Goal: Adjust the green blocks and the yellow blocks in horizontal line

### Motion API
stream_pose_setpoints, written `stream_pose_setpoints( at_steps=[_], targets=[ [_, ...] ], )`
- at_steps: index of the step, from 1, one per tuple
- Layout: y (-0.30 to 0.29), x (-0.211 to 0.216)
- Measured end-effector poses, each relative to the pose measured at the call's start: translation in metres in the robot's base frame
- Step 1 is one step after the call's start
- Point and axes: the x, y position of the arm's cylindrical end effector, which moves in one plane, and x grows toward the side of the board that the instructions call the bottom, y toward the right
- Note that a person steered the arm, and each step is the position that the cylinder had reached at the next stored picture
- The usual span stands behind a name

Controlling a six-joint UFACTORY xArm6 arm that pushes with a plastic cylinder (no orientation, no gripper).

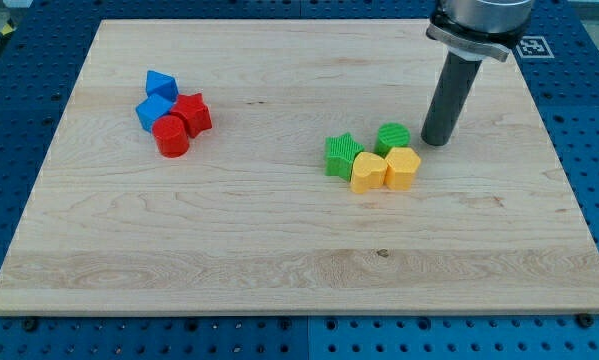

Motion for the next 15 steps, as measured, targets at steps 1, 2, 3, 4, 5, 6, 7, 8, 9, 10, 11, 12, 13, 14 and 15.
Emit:
stream_pose_setpoints(
  at_steps=[1, 2, 3, 4, 5, 6, 7, 8, 9, 10, 11, 12, 13, 14, 15],
  targets=[
    [-0.022, 0.000],
    [-0.039, 0.000],
    [-0.045, 0.000],
    [-0.046, 0.000],
    [-0.055, 0.000],
    [-0.068, 0.000],
    [-0.079, 0.000],
    [-0.092, 0.012],
    [-0.099, 0.030],
    [-0.099, 0.027],
    [-0.099, 0.013],
    [-0.100, 0.012],
    [-0.112, 0.013],
    [-0.132, 0.018],
    [-0.134, 0.040]
  ],
)
